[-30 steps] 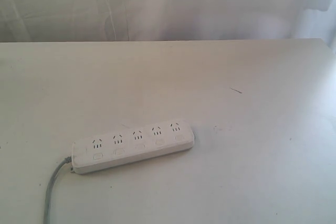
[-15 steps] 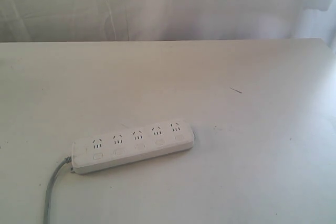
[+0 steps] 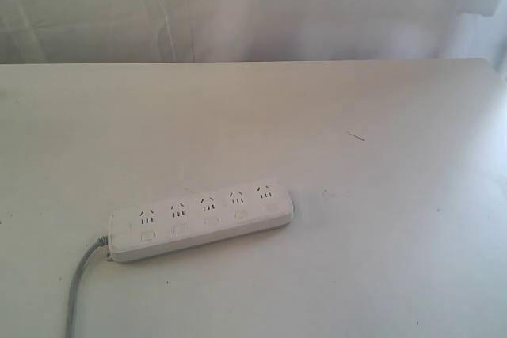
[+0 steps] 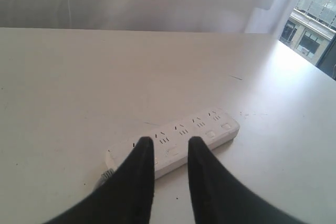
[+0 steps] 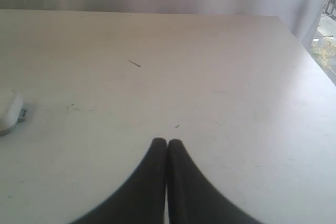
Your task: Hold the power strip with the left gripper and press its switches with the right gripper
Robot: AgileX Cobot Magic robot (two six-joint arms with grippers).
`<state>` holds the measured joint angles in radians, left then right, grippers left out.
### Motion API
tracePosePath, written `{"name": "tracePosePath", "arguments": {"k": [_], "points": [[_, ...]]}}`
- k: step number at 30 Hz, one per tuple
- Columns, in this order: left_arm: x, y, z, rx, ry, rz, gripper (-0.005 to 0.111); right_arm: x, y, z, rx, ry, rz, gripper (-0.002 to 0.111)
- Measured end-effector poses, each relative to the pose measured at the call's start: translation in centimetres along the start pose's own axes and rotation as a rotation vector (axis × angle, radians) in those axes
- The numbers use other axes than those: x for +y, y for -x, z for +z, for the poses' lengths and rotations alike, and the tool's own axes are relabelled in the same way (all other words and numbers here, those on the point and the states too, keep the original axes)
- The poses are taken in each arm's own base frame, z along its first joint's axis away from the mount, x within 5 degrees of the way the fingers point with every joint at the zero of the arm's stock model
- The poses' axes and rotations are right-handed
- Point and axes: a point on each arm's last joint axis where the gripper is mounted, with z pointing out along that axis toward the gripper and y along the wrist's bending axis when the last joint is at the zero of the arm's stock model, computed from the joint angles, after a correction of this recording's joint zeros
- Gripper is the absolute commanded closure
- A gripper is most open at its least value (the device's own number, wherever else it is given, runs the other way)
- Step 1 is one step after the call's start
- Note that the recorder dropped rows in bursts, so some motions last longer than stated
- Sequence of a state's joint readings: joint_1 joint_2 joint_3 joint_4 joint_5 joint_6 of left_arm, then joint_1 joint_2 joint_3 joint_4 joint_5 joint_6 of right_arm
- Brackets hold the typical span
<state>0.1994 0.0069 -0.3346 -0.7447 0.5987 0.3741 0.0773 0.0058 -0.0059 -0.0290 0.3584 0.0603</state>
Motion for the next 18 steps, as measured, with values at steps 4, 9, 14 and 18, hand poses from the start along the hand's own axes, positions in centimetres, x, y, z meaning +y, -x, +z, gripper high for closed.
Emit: {"name": "tracePosePath", "arguments": {"k": [4,9,14,18], "points": [[0.03,-0.06,0.03,0.002,0.000,-0.001,0.077,0.01,0.00,0.00,0.000,0.002,-0.001,0.108],[0.03,-0.06,0.03,0.002,0.000,-0.001,0.077,-0.02,0.00,0.00,0.000,-0.001,-0.009,0.108],[0.00,-0.07,0.01,0.004,-0.007,0.000,0.077,-0.06,0.02,0.00,-0.002,-0.006,-0.022,0.108],[0.21,0.02,-0.11,-0.004,-0.007,0.084,0.077,-0.06,0.02,0.00,-0.002,-0.006,-0.022,0.108]]}}
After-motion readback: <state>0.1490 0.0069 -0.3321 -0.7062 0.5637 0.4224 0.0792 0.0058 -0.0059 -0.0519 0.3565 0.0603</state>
